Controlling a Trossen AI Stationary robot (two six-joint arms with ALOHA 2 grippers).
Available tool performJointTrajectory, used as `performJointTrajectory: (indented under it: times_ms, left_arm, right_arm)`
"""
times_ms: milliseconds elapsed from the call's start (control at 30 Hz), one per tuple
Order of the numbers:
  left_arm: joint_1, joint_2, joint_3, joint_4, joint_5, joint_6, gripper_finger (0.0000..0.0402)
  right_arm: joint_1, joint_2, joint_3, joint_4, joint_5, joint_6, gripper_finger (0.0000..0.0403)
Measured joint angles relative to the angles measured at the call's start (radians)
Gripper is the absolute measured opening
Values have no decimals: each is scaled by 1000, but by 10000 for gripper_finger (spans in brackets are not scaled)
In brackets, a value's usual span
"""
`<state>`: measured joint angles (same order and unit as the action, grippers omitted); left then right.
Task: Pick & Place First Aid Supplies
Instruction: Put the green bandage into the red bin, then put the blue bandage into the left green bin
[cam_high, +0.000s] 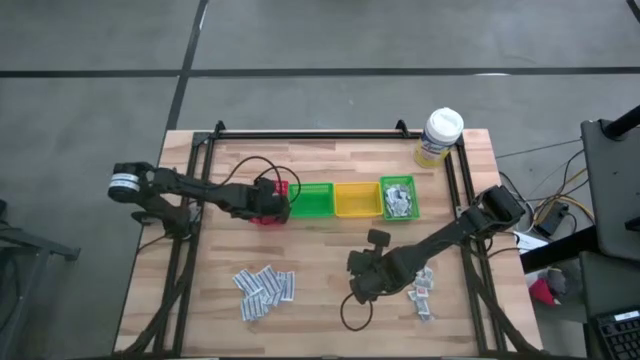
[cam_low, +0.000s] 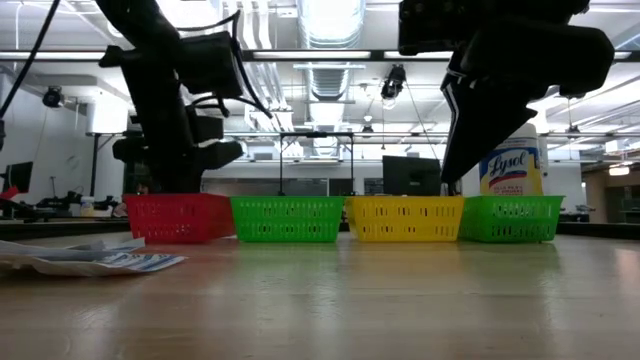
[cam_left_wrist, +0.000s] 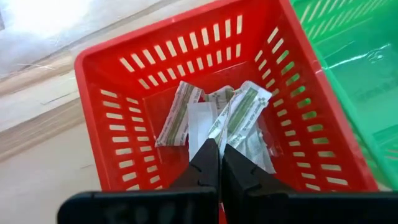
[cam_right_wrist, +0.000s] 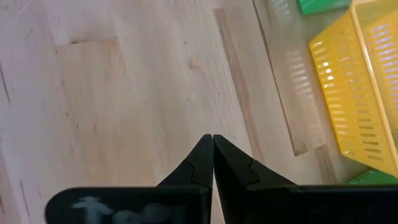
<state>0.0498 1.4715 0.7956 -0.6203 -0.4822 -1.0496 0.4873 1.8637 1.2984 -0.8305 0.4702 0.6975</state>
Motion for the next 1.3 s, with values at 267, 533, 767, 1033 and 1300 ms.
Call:
performJointTrajectory:
  times_ms: [267,533,767,1033,1300]
  left_arm:
    - [0,25,0,13,2,20,0]
    - [0,23,0,17,17,49,15]
    - [0,23,0,16,13,62,85]
    - [0,-30,7,2,21,97,143]
    - [0,-152,26,-79,40,115,143]
  right_arm:
    - [1,0,0,3,0,0,9]
    - [1,0,1,8,0,2,9]
    - [1,0,1,12,0,2,8]
    - [1,0,1,13,0,2,8]
    - [1,0,1,13,-1,2,8]
